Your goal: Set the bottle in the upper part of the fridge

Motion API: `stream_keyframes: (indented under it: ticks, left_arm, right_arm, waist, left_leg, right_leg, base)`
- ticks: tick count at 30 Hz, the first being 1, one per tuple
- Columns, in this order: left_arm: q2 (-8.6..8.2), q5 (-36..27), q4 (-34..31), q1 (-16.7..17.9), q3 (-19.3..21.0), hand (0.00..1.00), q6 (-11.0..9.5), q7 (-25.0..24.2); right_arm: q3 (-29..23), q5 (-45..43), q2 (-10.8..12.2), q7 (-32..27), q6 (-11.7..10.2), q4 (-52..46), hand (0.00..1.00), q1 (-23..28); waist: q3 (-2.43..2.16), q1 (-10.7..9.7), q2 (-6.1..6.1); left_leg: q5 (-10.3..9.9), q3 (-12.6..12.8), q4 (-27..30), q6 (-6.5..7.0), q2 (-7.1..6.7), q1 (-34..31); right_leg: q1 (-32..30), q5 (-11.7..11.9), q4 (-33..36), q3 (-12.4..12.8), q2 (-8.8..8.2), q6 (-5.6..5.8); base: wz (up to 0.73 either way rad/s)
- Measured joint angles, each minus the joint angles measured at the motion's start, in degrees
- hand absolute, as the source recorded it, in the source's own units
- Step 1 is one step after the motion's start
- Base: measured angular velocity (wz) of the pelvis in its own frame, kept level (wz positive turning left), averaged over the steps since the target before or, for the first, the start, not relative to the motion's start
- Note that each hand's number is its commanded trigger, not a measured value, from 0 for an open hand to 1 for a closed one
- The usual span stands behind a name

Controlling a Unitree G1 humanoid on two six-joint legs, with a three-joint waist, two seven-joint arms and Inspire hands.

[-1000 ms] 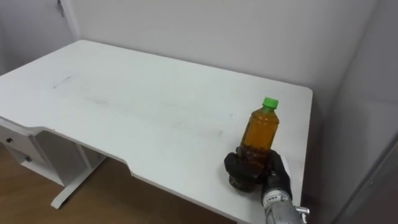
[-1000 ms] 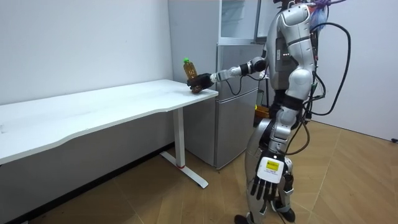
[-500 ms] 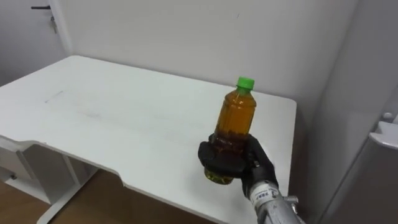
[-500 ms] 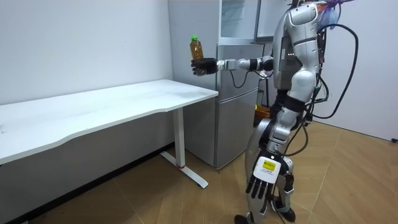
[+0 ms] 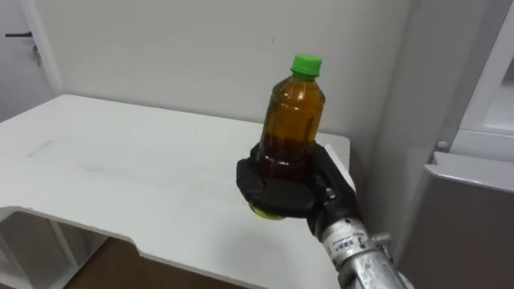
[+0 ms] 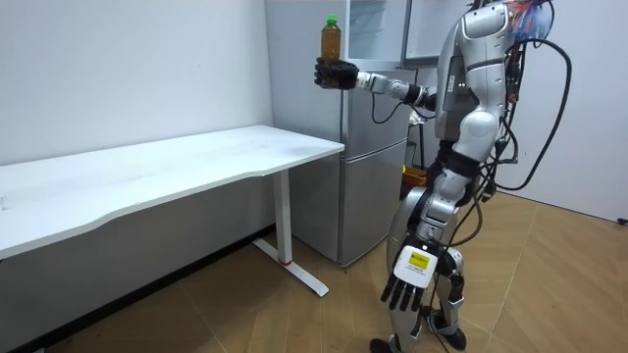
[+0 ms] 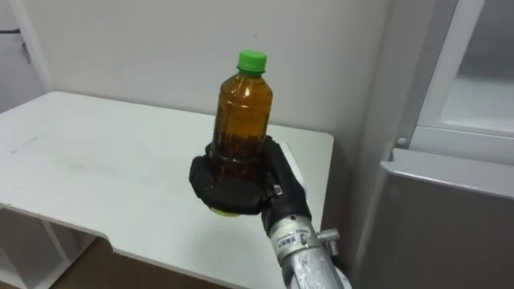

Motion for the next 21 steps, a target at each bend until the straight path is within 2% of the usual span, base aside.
stream_keyframes:
  ticks: [2, 5, 7, 9, 13, 16, 21]
  left_arm:
    - [-0.02, -0.07, 0.21, 0.08, 0.43, 0.00, -0.01, 0.21]
    - [0.02, -0.10, 0.47, 0.12, 1.01, 0.00, -0.91, 0.47]
    - [0.03, -0.22, 0.77, 0.20, 1.93, 0.00, -2.26, 0.47]
    - [0.20, -0.54, 0.92, 0.23, 1.99, 0.00, -2.78, 0.48]
    - [0.40, -1.29, 2.16, 0.15, 2.43, 0.00, -3.37, 0.50]
    - [0.39, -1.26, 2.53, 0.28, 3.07, 0.00, -3.36, 0.46]
    - [0.39, -1.08, 3.42, 0.50, 3.51, 0.00, -3.35, 0.22]
  right_arm:
    - [-0.08, -0.27, -0.55, 0.20, 0.91, -2.27, 1.00, 0.08]
    - [-0.64, -0.22, -2.68, 0.92, 1.19, -7.11, 1.00, 0.06]
    - [-3.50, 0.10, -4.07, 1.13, 1.18, -10.65, 1.00, 0.04]
    - [-5.79, 0.28, -4.78, 0.43, 1.17, -12.51, 1.00, 0.03]
    - [-9.20, 0.75, -4.92, -0.89, 1.18, -16.67, 1.00, 0.06]
    - [-9.87, 1.51, -4.95, -1.00, 1.18, -18.01, 1.00, 0.06]
    - [-11.35, 2.04, -4.97, -0.49, 1.18, -19.29, 1.00, 0.06]
  waist:
    - [-0.02, -0.16, -0.02]
    - [-0.09, -1.69, -0.26]
    - [-0.07, -2.44, -0.70]
    - [-0.03, -3.06, -1.03]
    - [-0.08, -4.53, -1.29]
    - [-0.07, -4.67, -1.28]
    - [-0.10, -6.05, -1.13]
  left_leg:
    - [0.05, 0.54, -0.35, -0.02, 0.08, 0.42]
    - [0.07, 0.79, -0.65, -0.01, 0.06, 0.54]
    - [0.07, 1.24, -0.77, 0.00, 0.08, 0.93]
    - [0.07, 1.40, -1.01, 0.00, 0.07, 1.48]
    - [0.04, 1.91, -1.23, -0.01, 0.16, 1.62]
    - [-0.02, 2.43, -1.54, -0.08, 0.33, 2.39]
    - [-0.07, 2.37, -1.20, -0.05, 0.34, 2.38]
  right_leg:
    - [0.01, 0.00, -0.01, 0.59, 0.00, 0.00]
    - [-0.09, 0.01, 0.01, 0.81, -0.04, 0.01]
    - [0.04, 0.01, 0.01, 1.08, -0.10, 0.02]
    - [0.46, 0.04, 0.01, 1.18, -0.14, 0.07]
    - [0.24, 0.04, -0.02, 1.70, -0.12, 0.07]
    - [0.44, 0.04, -0.02, 2.47, -0.01, 0.07]
    - [0.70, 0.05, -0.02, 2.40, 0.01, 0.07]
  base:
    - [-0.12]
    - [-0.04]
    - [-0.07]
    - [-0.04]
    - [-0.07]
    - [-0.11]
    - [-0.01]
